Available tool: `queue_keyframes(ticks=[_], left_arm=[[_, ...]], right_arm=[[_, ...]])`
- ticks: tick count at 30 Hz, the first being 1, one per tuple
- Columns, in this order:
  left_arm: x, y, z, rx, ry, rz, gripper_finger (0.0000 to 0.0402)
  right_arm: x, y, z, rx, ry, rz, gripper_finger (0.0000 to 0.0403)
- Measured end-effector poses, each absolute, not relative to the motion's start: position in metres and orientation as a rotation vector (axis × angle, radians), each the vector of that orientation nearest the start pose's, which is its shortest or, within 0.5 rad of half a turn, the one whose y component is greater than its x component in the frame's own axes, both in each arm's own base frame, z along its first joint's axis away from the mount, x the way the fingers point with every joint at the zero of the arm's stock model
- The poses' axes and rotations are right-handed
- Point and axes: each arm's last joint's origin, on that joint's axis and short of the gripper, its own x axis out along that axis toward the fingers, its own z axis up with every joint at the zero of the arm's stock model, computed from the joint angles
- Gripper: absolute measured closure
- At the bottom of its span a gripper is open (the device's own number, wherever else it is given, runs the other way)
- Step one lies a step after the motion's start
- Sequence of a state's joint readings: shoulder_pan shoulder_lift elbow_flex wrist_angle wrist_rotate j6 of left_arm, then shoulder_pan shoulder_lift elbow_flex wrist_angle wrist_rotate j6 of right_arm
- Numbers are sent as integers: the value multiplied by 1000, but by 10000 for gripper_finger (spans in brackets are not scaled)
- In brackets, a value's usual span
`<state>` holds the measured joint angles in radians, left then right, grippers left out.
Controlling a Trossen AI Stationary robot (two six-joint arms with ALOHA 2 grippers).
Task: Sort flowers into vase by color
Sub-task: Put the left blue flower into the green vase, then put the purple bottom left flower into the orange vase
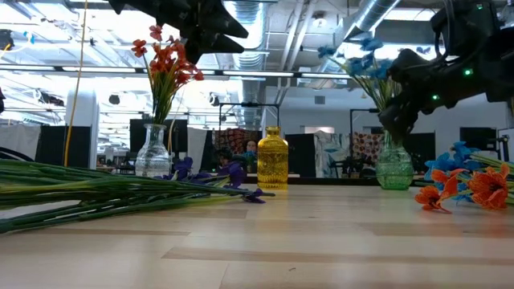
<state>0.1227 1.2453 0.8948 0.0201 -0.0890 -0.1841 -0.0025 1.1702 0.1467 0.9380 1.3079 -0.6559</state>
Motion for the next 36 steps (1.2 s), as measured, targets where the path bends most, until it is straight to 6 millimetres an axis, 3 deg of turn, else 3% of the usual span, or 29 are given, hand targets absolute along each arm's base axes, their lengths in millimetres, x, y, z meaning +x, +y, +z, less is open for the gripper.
queue_keyframes(ticks=[10,16,28,36], left_arm=[[275,37,294,-188,320,243,223],[275,37,293,-189,326,243,223],[275,37,293,-190,326,241,223],[270,34,282,-265,446,215,223]], right_arm=[[171,-24,163,-533,425,-1239,177],[172,-7,163,-531,389,-1164,177],[165,23,164,-526,370,-1178,177],[162,42,166,-363,223,-1076,177]])
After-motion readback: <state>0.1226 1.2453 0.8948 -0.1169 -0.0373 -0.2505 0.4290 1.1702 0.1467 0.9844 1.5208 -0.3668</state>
